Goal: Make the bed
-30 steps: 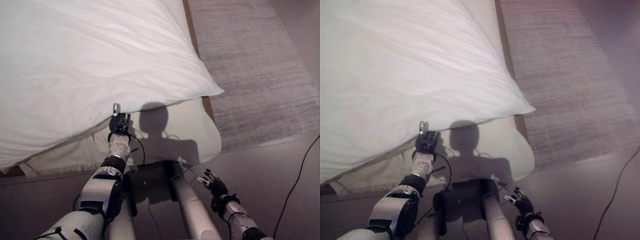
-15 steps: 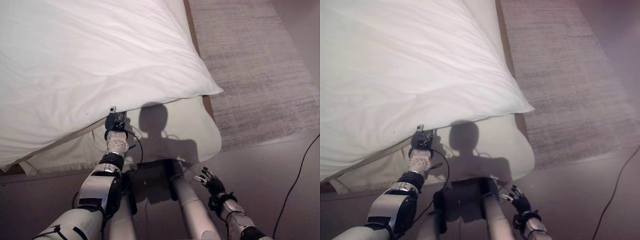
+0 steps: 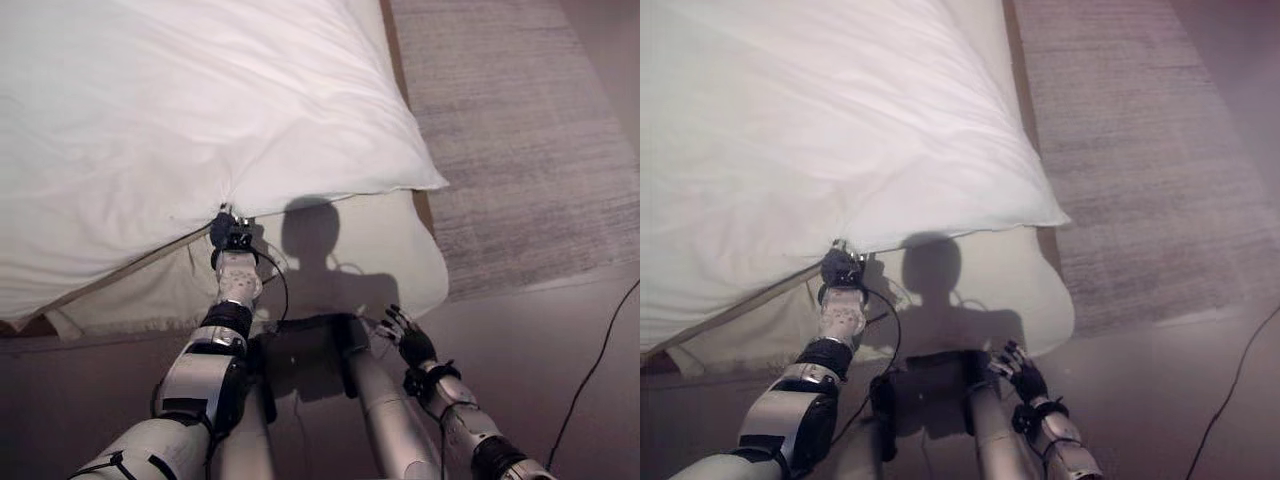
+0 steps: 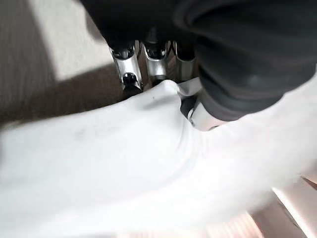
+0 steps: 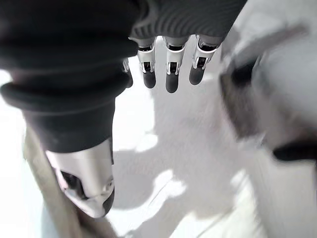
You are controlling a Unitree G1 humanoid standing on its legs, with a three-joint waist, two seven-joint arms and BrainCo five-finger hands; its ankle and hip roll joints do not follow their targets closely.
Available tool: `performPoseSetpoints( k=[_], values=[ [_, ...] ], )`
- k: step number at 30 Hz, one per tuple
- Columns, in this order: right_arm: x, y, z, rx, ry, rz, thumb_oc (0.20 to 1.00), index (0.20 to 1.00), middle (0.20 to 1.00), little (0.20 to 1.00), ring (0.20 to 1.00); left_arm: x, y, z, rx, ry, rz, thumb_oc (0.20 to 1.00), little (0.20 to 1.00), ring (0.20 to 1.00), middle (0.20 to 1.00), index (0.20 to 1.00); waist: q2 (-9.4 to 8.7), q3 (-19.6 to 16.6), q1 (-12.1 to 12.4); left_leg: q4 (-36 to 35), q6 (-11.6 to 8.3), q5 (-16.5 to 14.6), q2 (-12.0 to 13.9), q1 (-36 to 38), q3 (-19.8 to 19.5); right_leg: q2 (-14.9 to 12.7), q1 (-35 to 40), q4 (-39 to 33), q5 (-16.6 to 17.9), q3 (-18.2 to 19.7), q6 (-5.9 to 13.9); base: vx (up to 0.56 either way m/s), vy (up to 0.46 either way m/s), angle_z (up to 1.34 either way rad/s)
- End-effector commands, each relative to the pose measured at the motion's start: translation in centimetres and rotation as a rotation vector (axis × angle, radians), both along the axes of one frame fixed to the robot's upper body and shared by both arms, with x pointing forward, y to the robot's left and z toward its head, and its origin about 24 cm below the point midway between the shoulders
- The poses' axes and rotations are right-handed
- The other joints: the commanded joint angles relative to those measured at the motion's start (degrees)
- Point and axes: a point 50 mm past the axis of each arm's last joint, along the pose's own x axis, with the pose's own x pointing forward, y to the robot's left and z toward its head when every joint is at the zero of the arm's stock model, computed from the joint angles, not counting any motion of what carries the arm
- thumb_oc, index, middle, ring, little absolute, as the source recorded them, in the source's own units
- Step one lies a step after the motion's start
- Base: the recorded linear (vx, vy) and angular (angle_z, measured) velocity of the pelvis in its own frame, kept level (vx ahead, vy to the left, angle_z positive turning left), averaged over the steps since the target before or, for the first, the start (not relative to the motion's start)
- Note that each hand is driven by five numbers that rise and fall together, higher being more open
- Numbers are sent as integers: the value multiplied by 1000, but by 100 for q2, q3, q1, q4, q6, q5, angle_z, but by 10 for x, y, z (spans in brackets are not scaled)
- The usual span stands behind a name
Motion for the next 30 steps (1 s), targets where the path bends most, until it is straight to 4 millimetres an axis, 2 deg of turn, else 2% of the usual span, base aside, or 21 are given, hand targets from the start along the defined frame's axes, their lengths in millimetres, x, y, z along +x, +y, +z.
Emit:
performPoseSetpoints(
  k=[1,3,4,5,8,11,12,14,15,21,25,26,30],
  values=[
    [22,29,35,226,-128,55,1000,1000,1000,1000,1000,-5,-7,35,61,-221,-13,200,200,200,200,200,150,32,143,-194,459,35,-590,-59,326,302,389,-739,259,-46,141,15,20,18],
    [28,44,46,334,-140,92,1000,1000,1000,1000,1000,-12,-16,42,51,-280,-36,200,200,200,200,200,174,104,241,-198,472,51,-634,-35,287,285,438,-755,256,-82,128,5,-3,13],
    [28,44,46,334,-140,92,1000,1000,1000,1000,1000,-12,-16,42,51,-279,-36,200,200,200,200,200,174,96,240,-203,472,57,-635,-42,286,284,431,-759,261,-83,128,2,-19,11],
    [36,56,58,420,-145,103,1000,1000,1000,1000,1000,-21,-29,53,46,-346,-65,200,200,200,200,200,217,168,350,-272,486,101,-702,19,236,271,481,-784,261,-133,120,21,-13,10],
    [49,79,84,631,-160,130,1000,1000,1000,1000,1000,-30,-35,62,54,-392,-87,200,200,200,200,200,285,288,529,-341,511,106,-796,117,125,222,612,-835,222,-208,108,21,-14,27],
    [52,83,90,679,-162,130,1000,1000,1000,1000,1000,-34,-39,67,70,-414,-95,200,200,200,200,200,307,298,565,-347,517,146,-828,88,104,209,592,-845,248,-231,98,10,-1,19],
    [57,90,104,774,-174,124,1000,1000,1000,1000,1000,-39,-41,72,68,-442,-107,200,200,200,200,200,342,353,630,-354,533,142,-865,125,46,206,620,-818,214,-262,77,22,0,7],
    [61,92,112,803,-173,118,1000,1000,1000,1000,1000,-42,-41,76,86,-455,-107,200,200,200,200,200,364,360,673,-378,544,148,-888,141,8,190,622,-813,207,-298,67,27,6,15],
    [67,91,125,866,-194,103,1000,1000,1000,1000,1000,-45,-39,81,114,-474,-104,200,200,200,200,200,380,374,715,-363,545,146,-915,141,-15,168,633,-801,198,-320,68,26,17,22],
    [72,88,153,993,-284,94,1000,1000,1000,1000,1000,-51,-41,82,145,-484,-114,200,200,200,200,200,416,363,756,-357,576,124,-946,148,-50,149,635,-774,171,-350,58,11,6,7],
    [76,78,171,1044,-367,72,1000,1000,1000,1000,1000,-54,-38,82,162,-485,-104,200,200,200,200,200,436,319,767,-310,594,93,-950,116,-41,144,581,-740,154,-345,60,0,0,0],
    [79,70,177,1065,-400,40,1000,1000,1000,1000,1000,-55,-37,82,162,-483,-99,200,200,200,200,200,447,299,756,-284,609,69,-948,93,-38,150,538,-699,136,-336,56,0,0,0],
    [81,57,184,1083,-441,-20,1000,1000,1000,1000,1000,-58,-38,84,168,-493,-101,200,200,200,200,200,479,259,743,-271,603,65,-952,39,-19,143,491,-677,122,-344,56,0,0,0]
  ],
)
